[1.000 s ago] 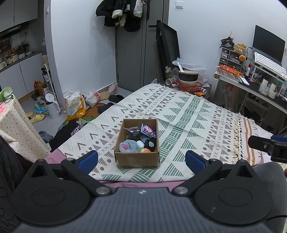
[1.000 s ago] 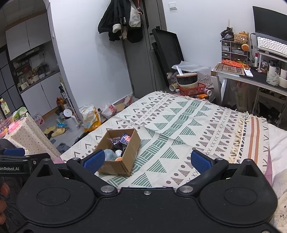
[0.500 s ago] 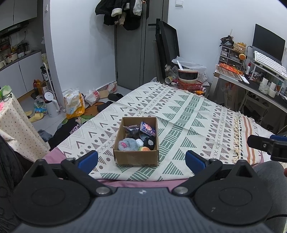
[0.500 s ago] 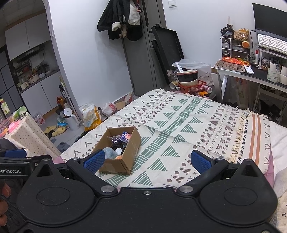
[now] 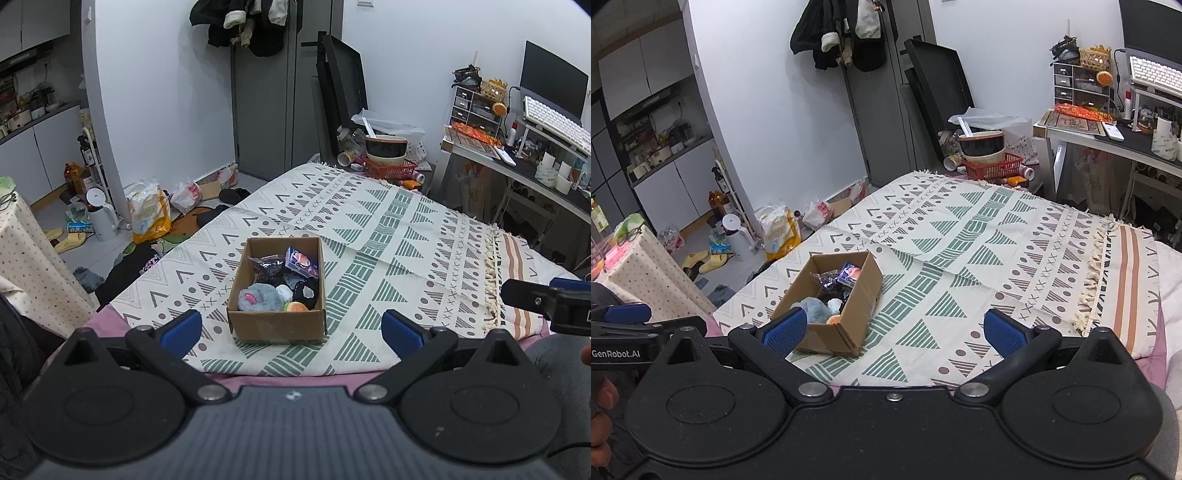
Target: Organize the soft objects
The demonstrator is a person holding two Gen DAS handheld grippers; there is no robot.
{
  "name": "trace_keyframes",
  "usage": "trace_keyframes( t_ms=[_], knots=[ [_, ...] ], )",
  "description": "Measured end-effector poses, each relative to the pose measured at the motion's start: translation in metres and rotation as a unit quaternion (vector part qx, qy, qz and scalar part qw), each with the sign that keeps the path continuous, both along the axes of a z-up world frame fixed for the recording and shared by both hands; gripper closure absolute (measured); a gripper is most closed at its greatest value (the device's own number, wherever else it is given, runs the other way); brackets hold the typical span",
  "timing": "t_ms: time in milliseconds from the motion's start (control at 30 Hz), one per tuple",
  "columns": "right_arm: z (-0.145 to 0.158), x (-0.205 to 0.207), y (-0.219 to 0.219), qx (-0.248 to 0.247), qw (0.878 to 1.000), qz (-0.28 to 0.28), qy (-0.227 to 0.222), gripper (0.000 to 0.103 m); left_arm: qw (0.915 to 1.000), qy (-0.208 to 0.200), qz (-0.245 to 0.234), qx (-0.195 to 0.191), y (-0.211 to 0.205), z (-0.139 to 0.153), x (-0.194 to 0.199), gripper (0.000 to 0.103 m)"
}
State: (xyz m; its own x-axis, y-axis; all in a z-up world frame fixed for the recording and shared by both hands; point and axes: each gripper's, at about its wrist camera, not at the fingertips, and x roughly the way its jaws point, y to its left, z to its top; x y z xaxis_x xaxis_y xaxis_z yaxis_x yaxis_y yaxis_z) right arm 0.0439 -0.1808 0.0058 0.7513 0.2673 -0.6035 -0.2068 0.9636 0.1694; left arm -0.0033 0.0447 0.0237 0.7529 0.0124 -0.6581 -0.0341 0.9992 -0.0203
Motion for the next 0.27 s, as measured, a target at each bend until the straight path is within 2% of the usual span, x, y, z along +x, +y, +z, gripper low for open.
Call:
trace_keyframes(
  t_ms=[267],
  knots=[
    [-0.015, 0.027, 0.003, -0.004, 1.000, -0.003, 0.022, 0.000, 0.9999, 0.013, 0.000, -0.006, 0.001, -0.013, 0.027, 0.000]
  ],
)
